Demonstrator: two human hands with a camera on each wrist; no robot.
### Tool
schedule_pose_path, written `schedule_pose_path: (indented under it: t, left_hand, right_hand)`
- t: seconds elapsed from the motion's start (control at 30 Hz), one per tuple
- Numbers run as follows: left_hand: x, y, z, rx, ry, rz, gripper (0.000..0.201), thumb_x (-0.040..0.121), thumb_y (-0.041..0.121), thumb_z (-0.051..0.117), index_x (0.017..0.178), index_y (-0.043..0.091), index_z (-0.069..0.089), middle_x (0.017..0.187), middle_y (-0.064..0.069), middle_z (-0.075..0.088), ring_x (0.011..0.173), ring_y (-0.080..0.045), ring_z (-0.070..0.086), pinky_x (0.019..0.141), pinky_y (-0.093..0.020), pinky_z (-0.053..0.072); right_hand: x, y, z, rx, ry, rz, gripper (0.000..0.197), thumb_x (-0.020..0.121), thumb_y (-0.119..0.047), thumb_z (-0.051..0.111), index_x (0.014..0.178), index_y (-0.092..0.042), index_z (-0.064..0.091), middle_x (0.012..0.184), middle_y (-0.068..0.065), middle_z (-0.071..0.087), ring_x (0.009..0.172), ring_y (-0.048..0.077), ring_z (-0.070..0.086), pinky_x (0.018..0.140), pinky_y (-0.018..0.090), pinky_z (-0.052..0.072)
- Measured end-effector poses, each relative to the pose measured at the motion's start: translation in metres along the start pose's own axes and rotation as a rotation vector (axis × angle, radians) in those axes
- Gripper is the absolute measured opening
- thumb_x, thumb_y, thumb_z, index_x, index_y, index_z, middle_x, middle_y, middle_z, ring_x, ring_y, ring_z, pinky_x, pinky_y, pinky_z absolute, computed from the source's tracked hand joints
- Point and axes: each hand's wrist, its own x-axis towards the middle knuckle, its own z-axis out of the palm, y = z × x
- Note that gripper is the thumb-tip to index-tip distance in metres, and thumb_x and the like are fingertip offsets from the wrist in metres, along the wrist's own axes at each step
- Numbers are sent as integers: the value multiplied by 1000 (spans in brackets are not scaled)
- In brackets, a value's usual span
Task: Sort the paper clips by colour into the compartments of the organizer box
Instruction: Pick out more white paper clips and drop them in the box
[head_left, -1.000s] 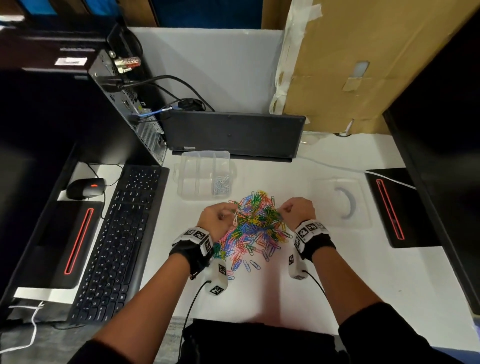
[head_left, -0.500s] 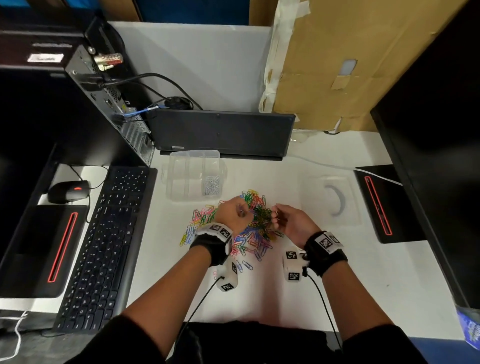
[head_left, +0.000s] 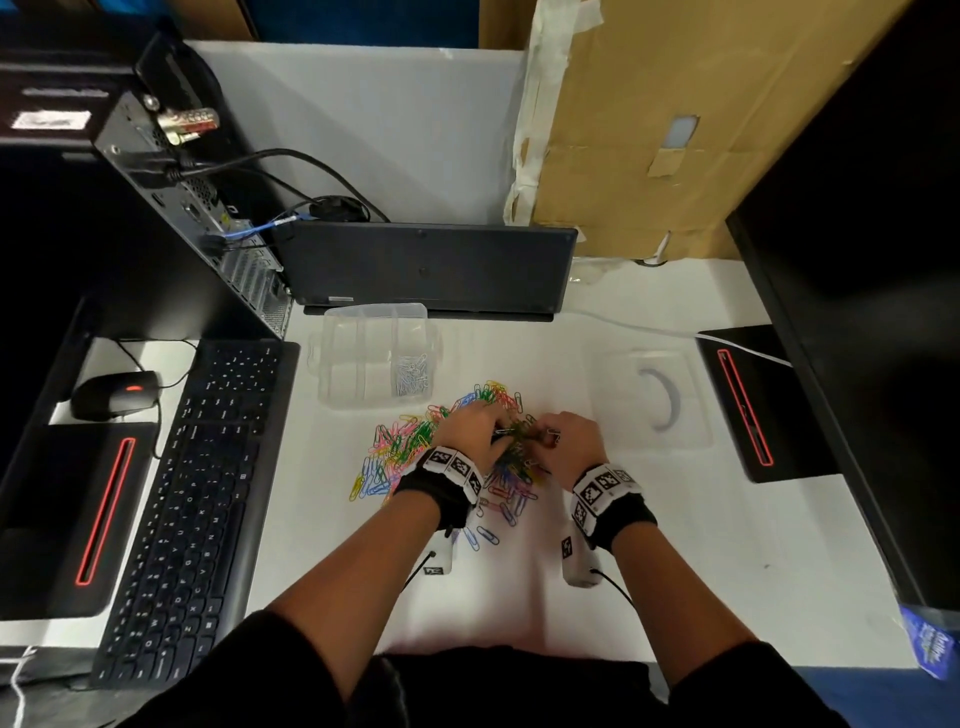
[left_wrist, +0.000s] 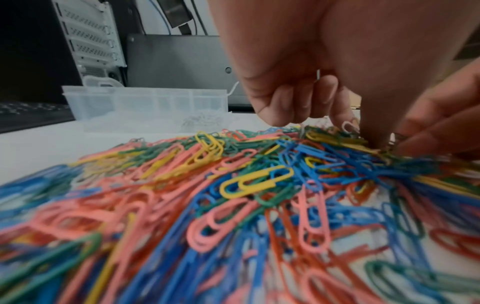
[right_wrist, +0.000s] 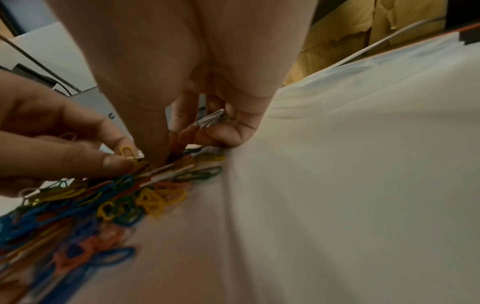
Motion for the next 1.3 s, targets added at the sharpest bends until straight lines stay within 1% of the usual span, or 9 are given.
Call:
schedule_pose_path:
  t: [0.23, 0.33, 0.47, 0.6, 0.7, 0.9, 1.03, 1.17, 1.3]
  left_hand:
    - [-7, -16, -14, -254, -16, -51, 14, 87, 30, 69, 86, 17, 75, 56, 12, 49, 54, 3, 45, 64, -20, 41]
    - [-11, -26, -18, -370, 30, -86, 13, 81, 32, 76, 78, 19, 75, 44, 15, 48, 47, 5, 43, 64, -23, 48]
    - [-14, -31, -20, -376, 0, -133, 17, 80, 33, 77, 70, 20, 73, 42, 25, 48, 48, 3, 44, 66, -25, 51]
    - [-18, -34, -18, -370, 14, -145, 19, 82, 30, 75, 66, 20, 72, 40, 16, 46, 48, -2, 45, 65, -28, 53]
    - [-20, -38, -16, -381, 22, -167, 26, 81, 32, 76, 58, 26, 65, 47, 11, 45, 54, -16, 53, 64, -29, 53]
    - [-24, -47, -16, -424, 88, -244, 27, 79, 33, 77, 66, 17, 59, 59, 6, 55, 54, -8, 48, 56, -19, 40]
    - [-24, -43, -21, -414, 97, -271, 16, 84, 18, 69, 77, 16, 55, 72, -1, 65, 61, -12, 55, 55, -19, 38]
    - [-22, -36, -20, -431, 15, -244, 25, 89, 4, 52, 107, 21, 57, 83, -9, 71, 59, -13, 56, 54, -19, 40]
    - [-21, -26, -11, -483, -8, -238, 32, 96, 5, 43, 109, 20, 68, 96, -7, 69, 50, -15, 46, 48, -19, 37]
  right_hand:
    - [0, 4, -9, 157, 65, 67, 6, 76, -19, 81, 80, -19, 76, 71, -4, 68, 70, 11, 62, 72, 23, 51]
    - [-3, 6, -9, 151, 56, 45, 20, 74, -10, 78, 86, -24, 70, 65, -3, 62, 64, 11, 58, 66, 20, 48]
    - [-6, -3, -8, 76, -33, -98, 22, 73, -1, 71, 83, -20, 74, 73, -1, 67, 65, 13, 60, 63, 19, 47]
    - [-5, -9, -8, -29, -90, -116, 11, 78, -11, 75, 87, -17, 77, 71, -21, 51, 62, -6, 49, 63, 12, 43]
    - [-5, -8, -3, -58, -77, -101, 7, 80, -19, 78, 86, -16, 75, 71, -17, 50, 61, -3, 49, 66, 20, 44]
    - [-4, -3, 0, -3, -64, -97, 4, 81, -17, 77, 78, -16, 74, 78, -9, 58, 66, 1, 54, 70, 20, 48]
    - [-3, 7, -5, 291, -70, 15, 8, 84, -13, 74, 78, -17, 72, 72, -7, 68, 66, 2, 60, 66, 12, 47]
    - [-9, 6, -21, 1125, -242, 363, 15, 92, 7, 57, 104, 3, 65, 83, 17, 68, 69, 19, 63, 61, 21, 54]
    - [-13, 5, -38, 1266, -359, 430, 18, 93, -4, 57, 106, 1, 68, 80, 9, 65, 60, 12, 52, 54, 17, 48]
